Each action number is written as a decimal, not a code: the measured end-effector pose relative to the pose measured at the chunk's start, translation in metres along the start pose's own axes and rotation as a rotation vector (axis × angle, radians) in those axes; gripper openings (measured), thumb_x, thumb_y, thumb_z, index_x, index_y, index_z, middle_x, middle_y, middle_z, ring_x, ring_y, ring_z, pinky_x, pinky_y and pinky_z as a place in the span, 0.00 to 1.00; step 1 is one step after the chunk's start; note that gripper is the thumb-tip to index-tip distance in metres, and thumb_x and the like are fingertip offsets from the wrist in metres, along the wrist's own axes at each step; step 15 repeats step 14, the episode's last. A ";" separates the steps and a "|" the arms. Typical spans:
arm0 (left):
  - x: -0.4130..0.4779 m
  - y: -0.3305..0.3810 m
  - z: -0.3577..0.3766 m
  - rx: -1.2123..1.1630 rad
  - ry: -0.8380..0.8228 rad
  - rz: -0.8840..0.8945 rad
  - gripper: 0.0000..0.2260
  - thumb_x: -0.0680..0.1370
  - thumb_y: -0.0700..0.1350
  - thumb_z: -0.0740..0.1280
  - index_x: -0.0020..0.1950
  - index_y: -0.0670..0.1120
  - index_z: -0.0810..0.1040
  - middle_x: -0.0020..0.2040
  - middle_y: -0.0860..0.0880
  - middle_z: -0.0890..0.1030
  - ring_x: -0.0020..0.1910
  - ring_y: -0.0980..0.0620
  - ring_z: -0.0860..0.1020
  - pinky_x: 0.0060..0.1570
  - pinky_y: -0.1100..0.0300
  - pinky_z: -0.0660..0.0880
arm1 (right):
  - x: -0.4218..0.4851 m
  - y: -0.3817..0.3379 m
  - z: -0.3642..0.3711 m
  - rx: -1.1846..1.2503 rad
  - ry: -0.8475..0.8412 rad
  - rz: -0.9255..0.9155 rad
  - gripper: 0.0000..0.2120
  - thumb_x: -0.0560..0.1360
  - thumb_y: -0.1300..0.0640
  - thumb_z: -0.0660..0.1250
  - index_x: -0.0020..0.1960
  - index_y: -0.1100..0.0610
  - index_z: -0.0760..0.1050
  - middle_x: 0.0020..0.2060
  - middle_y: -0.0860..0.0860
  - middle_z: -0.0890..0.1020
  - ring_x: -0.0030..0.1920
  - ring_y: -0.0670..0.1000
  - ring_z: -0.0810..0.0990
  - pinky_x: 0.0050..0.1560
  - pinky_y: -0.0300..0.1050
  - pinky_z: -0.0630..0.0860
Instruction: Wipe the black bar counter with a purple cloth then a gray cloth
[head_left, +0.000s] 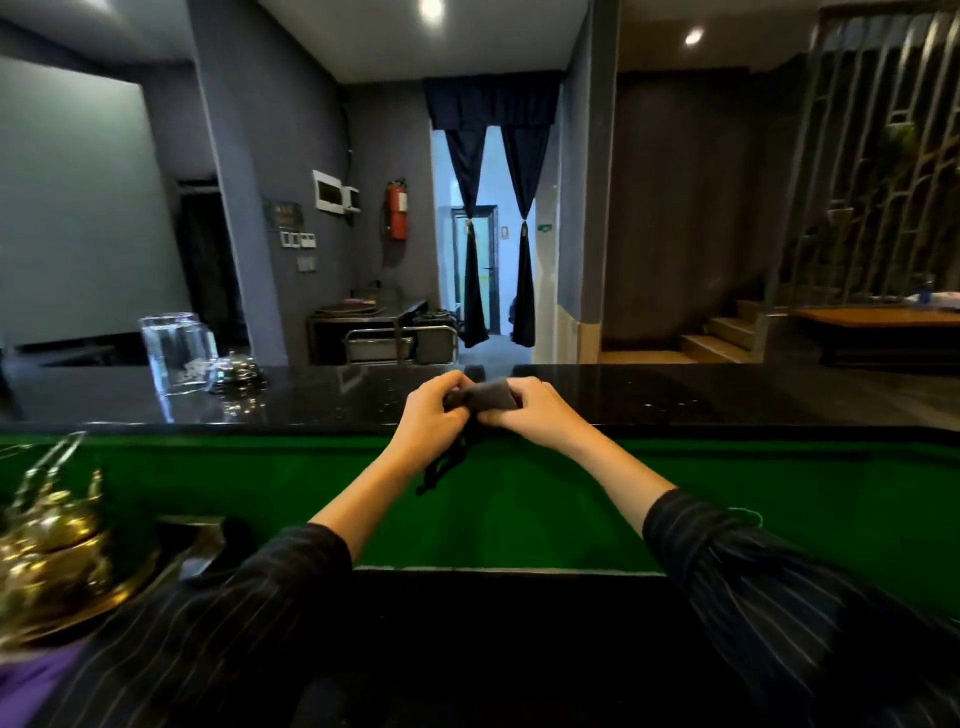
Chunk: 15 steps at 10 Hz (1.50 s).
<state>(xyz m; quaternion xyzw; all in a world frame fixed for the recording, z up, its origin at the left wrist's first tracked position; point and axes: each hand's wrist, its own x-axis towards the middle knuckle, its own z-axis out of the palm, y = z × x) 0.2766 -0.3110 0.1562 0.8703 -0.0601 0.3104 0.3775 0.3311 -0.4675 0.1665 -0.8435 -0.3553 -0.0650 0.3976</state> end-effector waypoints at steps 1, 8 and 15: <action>-0.009 -0.031 -0.048 -0.062 -0.022 -0.213 0.05 0.70 0.39 0.66 0.42 0.46 0.73 0.41 0.45 0.79 0.42 0.49 0.77 0.45 0.54 0.74 | 0.023 -0.041 0.029 -0.034 0.025 -0.070 0.07 0.74 0.56 0.71 0.43 0.60 0.80 0.36 0.51 0.81 0.40 0.49 0.78 0.40 0.44 0.68; 0.004 -0.221 -0.293 0.063 0.459 -0.540 0.14 0.72 0.32 0.61 0.48 0.46 0.80 0.42 0.44 0.79 0.49 0.42 0.78 0.48 0.53 0.78 | 0.198 -0.178 0.276 0.048 -0.003 0.136 0.23 0.78 0.58 0.64 0.71 0.59 0.63 0.65 0.63 0.74 0.64 0.63 0.74 0.63 0.54 0.73; 0.048 -0.161 -0.223 0.563 -0.270 -0.402 0.32 0.75 0.50 0.63 0.76 0.49 0.56 0.73 0.41 0.68 0.71 0.40 0.66 0.69 0.40 0.64 | 0.171 -0.161 0.210 -0.580 -0.577 0.162 0.35 0.80 0.40 0.57 0.80 0.53 0.48 0.79 0.53 0.55 0.78 0.56 0.57 0.76 0.54 0.57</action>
